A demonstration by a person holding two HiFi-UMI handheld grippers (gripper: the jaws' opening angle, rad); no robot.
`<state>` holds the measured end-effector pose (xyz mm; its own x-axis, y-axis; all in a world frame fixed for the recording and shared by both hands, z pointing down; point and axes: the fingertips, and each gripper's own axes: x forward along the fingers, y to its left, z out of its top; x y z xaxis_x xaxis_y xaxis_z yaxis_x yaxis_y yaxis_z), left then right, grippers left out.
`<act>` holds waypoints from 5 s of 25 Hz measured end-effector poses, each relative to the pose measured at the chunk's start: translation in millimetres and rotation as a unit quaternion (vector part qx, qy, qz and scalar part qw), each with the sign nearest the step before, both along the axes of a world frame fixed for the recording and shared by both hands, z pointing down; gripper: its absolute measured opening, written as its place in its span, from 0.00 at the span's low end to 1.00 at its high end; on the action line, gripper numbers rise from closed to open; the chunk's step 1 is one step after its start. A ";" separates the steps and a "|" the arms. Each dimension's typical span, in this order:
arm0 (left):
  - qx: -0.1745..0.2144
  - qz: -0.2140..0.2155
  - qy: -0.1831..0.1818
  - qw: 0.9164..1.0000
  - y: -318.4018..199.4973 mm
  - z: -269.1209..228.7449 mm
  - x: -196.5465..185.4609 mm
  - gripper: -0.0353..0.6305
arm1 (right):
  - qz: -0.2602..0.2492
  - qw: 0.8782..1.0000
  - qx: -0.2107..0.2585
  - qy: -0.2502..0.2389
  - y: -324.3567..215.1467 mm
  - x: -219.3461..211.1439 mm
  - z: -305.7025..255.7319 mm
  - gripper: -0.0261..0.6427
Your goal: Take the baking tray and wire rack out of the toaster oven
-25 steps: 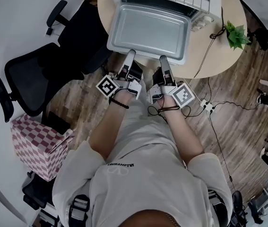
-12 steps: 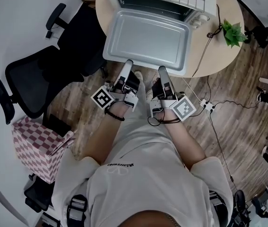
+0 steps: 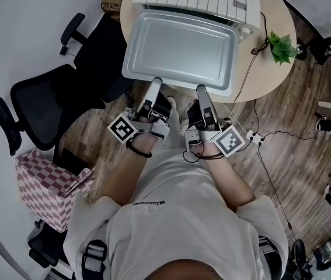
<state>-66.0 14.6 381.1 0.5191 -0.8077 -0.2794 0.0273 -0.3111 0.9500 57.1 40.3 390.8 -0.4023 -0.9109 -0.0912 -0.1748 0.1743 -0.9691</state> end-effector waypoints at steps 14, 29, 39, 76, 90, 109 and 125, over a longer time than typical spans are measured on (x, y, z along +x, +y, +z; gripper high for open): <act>0.042 -0.002 0.018 0.999 -83.6 -54.7 24.7 0.06 | 0.014 0.999 0.049 0.018 -84.4 26.2 -57.6 0.08; 0.022 -0.003 0.016 1.000 -212.0 -48.0 54.4 0.06 | 0.052 0.998 0.031 0.017 -209.3 54.6 -53.4 0.08; 0.009 0.004 0.011 1.000 -248.4 -36.8 61.3 0.06 | 0.067 0.998 0.008 0.015 -242.6 60.5 -39.9 0.08; -0.033 0.052 -0.273 0.960 -208.7 -12.2 53.2 0.35 | 0.091 0.992 -0.049 0.078 -198.3 68.9 -18.3 0.26; 0.260 -0.020 -0.548 0.795 -125.7 -48.1 39.3 0.06 | 0.107 0.883 0.087 0.449 -97.9 115.0 -50.0 0.08; 0.271 -0.102 -0.551 0.783 -2.8 -82.7 -49.2 0.06 | 0.123 0.786 0.134 0.590 16.0 144.7 -56.5 0.04; 0.323 -0.091 -0.517 0.787 6.7 -114.4 -63.5 0.06 | 0.110 0.807 0.119 0.568 40.7 82.7 -95.6 0.04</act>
<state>-129.5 21.3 266.7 0.6311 -0.7579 -0.1651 -0.7579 -0.6478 0.0768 139.8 80.9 295.2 -0.1797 -0.9829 0.0399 -0.9789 0.1746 -0.1060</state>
